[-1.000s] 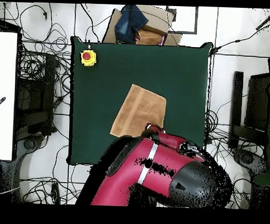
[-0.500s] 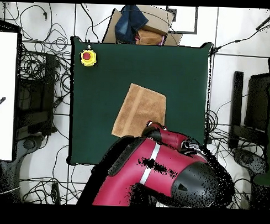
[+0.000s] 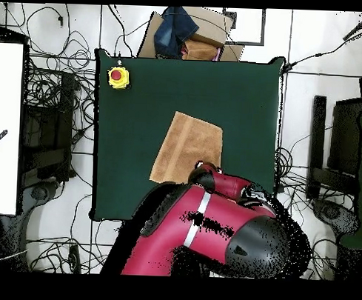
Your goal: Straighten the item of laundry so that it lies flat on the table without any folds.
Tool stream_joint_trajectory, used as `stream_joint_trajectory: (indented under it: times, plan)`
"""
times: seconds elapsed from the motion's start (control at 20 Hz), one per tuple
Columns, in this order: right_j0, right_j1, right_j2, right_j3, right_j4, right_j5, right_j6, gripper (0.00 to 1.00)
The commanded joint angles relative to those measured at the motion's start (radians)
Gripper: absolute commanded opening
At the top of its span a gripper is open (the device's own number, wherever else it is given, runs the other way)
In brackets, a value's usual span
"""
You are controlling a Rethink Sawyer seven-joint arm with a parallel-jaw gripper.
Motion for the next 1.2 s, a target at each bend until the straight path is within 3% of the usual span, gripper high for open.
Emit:
stream_joint_trajectory:
  times: [0.05, 0.55, 0.85, 1.2]
  plan:
    - [0.103, 0.026, 0.039, -0.003, 0.123, -0.097, 0.247, 1.0]
    - [0.309, 0.158, -0.037, -0.026, 0.425, -0.238, 0.296, 1.0]
    - [0.326, 0.182, -0.021, -0.017, 0.508, -0.269, 0.254, 1.0]
    - [0.316, 0.182, -0.013, -0.019, 0.53, -0.233, 0.22, 1.0]
